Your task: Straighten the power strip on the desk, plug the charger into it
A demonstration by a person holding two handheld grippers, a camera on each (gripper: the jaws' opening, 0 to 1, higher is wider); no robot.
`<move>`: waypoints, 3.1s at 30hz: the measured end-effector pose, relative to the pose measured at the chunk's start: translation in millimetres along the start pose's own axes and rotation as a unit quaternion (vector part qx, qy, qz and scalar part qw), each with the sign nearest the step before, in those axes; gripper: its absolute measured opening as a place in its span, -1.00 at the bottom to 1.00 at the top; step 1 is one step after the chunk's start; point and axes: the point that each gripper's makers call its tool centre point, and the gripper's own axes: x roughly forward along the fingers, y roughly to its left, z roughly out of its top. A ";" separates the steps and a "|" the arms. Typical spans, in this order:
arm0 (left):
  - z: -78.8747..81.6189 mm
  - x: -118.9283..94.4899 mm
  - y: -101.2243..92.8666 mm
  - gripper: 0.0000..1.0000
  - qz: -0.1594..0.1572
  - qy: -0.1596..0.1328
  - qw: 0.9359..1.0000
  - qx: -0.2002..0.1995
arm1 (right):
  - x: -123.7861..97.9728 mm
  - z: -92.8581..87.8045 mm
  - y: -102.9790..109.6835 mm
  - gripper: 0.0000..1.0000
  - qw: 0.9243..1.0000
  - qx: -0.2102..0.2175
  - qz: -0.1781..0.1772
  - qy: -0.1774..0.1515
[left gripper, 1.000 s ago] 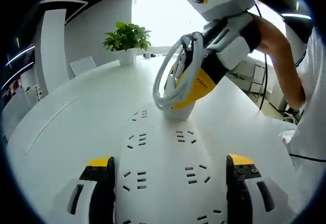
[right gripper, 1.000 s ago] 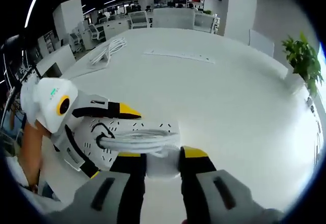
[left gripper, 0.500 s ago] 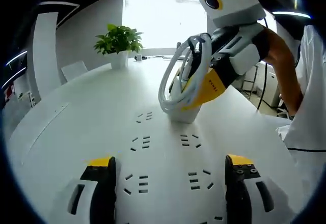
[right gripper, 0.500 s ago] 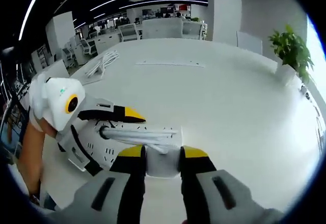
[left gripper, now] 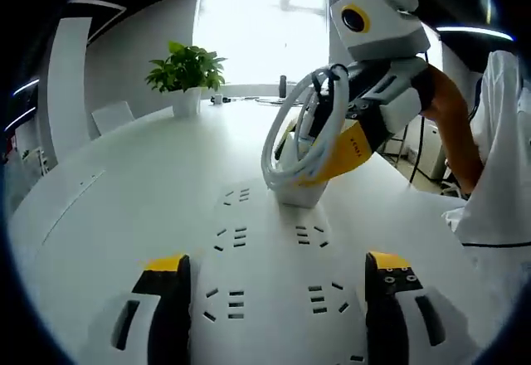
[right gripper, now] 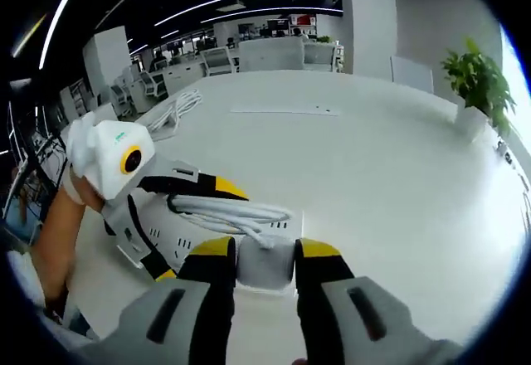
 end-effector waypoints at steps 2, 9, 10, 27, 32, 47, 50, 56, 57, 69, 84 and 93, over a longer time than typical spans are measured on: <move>-0.3 -0.1 -1.0 0.75 0.001 0.001 1.000 0.001 | 1.0 1.3 3.8 -0.40 0.998 -0.038 0.051 -0.016; -0.7 -1.0 -4.0 0.76 0.002 0.000 1.000 0.001 | -5.7 -0.7 8.6 -0.25 0.965 -0.143 0.208 -0.072; -0.9 -1.1 -4.4 0.76 0.003 0.000 1.000 0.001 | -5.1 -3.4 9.3 -0.26 0.959 -0.157 0.224 -0.073; -5.3 -4.9 -10.2 0.76 -0.001 0.006 1.000 0.016 | -8.7 -16.7 20.3 -0.43 0.923 -0.249 0.278 -0.092; -5.9 -5.1 -11.0 0.77 -0.004 0.005 1.000 0.019 | -10.1 -17.1 21.2 -0.43 0.925 -0.244 0.275 -0.097; -4.6 -4.2 -10.0 0.84 -0.006 -0.007 1.000 0.019 | -11.5 -15.0 21.6 -0.33 0.935 -0.205 0.269 -0.109; -5.3 -12.3 -8.9 0.92 0.000 -0.013 1.000 0.004 | -14.2 -14.6 22.6 -0.27 0.939 -0.175 0.273 -0.111; 4.3 -31.6 -13.9 0.92 0.008 -0.046 0.999 -0.021 | -15.4 -13.7 19.7 -0.12 0.946 -0.159 0.257 -0.120; 5.5 -35.8 -13.6 0.92 0.014 -0.049 0.999 -0.020 | -16.3 -12.4 18.1 -0.07 0.949 -0.146 0.253 -0.122; -8.9 -99.5 -16.0 0.92 0.148 -0.068 0.986 -0.047 | -27.9 -27.9 -3.5 0.27 0.975 -0.124 0.162 -0.084; -38.4 -110.9 -77.2 0.92 0.186 -0.088 0.968 -0.144 | -58.7 -37.3 6.1 0.39 0.981 -0.117 0.125 -0.088; -61.8 -127.6 -91.1 0.92 0.248 -0.057 0.955 -0.153 | -76.5 -48.0 6.8 0.25 0.986 -0.101 0.094 -0.094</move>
